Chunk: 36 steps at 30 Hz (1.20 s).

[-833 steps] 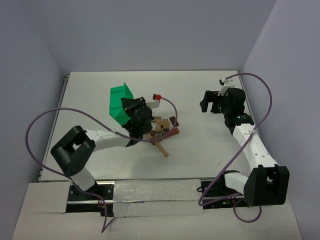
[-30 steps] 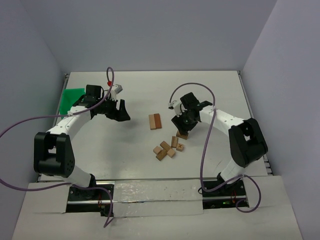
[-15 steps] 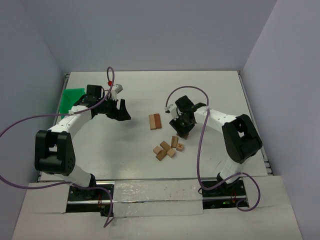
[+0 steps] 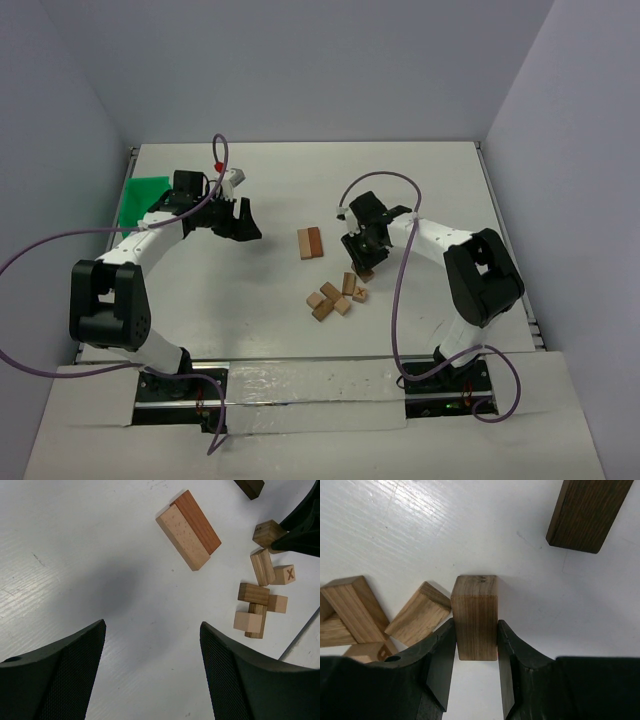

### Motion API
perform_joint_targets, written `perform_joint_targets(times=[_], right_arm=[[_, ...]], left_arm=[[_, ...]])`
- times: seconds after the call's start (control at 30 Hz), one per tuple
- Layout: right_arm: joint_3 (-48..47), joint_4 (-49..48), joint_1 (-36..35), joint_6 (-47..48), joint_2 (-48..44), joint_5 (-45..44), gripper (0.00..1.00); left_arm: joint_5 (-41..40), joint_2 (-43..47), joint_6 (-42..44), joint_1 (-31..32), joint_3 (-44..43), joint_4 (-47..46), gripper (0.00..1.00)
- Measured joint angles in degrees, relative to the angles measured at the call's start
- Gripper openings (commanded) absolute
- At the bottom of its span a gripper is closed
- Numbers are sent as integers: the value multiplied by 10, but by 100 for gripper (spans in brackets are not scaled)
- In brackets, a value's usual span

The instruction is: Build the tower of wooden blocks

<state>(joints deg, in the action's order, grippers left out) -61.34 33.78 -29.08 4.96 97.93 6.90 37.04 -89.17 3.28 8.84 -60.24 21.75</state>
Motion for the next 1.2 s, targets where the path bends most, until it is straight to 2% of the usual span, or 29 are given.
perform_joint_targets(times=[0.17, 0.2, 0.27, 0.3, 0.33, 0.37, 0.63, 0.77, 0.93, 1.1, 1.17, 1.2], right_arm=[[-13, 6, 0, -77, 14, -15, 0], [-17, 8, 0, -89, 18, -17, 3], [-23, 12, 0, -107, 23, -20, 19], [-25, 14, 0, -115, 24, -20, 74], [-25, 14, 0, -120, 25, -21, 96], [-25, 13, 0, -127, 25, -21, 100], [-23, 12, 1, -145, 31, -14, 100], [-14, 15, 3, -110, 10, -6, 100], [0, 16, 13, 30, -68, 35, 100], [16, 12, 27, 239, -153, 91, 100], [34, 14, 34, 321, -168, 118, 100], [43, 19, 39, 366, -172, 135, 100]], left_arm=[[-8, 0, -1, 0, 2, -5, 82], [-9, 0, -1, 0, 4, -7, 82], [-12, 0, -1, 0, 9, -10, 82], [-13, 0, -1, 0, 12, -11, 82], [-15, 0, -2, 0, 14, -12, 82], [-16, 0, -2, 0, 16, -12, 82], [-21, -6, -3, 0, 17, -14, 82], [-21, -13, 1, 0, 17, -9, 82], [-9, -13, 19, 0, 17, 0, 82], [16, -13, 36, 0, 17, 13, 83], [30, -13, 44, 0, 17, 18, 87], [38, -13, 49, 0, 17, 22, 91]])
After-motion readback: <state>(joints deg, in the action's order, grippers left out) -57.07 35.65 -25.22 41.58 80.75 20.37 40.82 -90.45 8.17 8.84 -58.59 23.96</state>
